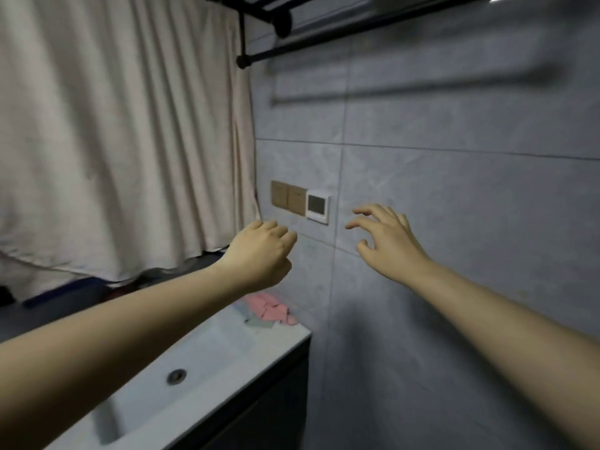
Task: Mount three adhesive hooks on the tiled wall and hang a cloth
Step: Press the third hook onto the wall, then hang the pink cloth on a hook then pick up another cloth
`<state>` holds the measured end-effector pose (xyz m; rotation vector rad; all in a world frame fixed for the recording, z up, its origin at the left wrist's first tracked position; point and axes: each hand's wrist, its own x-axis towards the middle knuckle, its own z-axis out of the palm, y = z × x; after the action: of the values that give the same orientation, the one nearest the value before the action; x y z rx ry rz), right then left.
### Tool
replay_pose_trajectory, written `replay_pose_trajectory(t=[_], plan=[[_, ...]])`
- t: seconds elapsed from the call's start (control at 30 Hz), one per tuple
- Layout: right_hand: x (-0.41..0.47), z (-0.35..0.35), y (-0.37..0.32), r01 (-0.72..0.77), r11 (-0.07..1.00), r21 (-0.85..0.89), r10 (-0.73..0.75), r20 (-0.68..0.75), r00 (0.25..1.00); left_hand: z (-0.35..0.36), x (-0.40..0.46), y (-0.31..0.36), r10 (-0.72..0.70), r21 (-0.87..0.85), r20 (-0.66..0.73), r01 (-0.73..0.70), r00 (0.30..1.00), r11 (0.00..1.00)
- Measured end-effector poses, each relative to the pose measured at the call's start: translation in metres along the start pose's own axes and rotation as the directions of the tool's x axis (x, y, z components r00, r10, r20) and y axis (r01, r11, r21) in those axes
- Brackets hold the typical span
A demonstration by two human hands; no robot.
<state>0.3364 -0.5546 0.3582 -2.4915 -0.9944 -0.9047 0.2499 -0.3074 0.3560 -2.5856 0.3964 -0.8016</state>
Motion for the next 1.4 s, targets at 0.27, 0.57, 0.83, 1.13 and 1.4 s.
replay_pose_trajectory(t=[0.27, 0.57, 0.83, 1.13, 1.4], plan=[[0.034, 0.110, -0.044, 0.019, 0.998, 0.066, -0.034, 0.240, 0.970, 0.066, -0.064, -0.067, -0.148, -0.060, 0.017, 0.149, 0.989, 0.987], [0.090, 0.261, -0.023, 0.041, 0.998, 0.050, -0.064, 0.733, 0.678, 0.182, -0.080, -0.097, -0.356, -0.105, 0.406, 0.430, 0.842, 0.897], [0.170, 0.398, 0.013, -0.109, 0.980, 0.164, -0.126, 0.948, 0.292, 0.308, -0.033, -0.135, -0.434, -0.161, 0.728, 0.747, 0.531, 0.645], [0.189, 0.507, 0.013, -0.226, 0.956, 0.185, -0.121, 0.955, 0.270, 0.394, -0.012, -0.140, -0.346, -0.119, 0.832, 0.750, 0.433, 0.650], [0.198, 0.561, 0.003, -0.202, 0.959, 0.200, -0.150, 0.960, 0.236, 0.457, -0.018, -0.146, -0.346, -0.183, 0.872, 0.887, 0.345, 0.424]])
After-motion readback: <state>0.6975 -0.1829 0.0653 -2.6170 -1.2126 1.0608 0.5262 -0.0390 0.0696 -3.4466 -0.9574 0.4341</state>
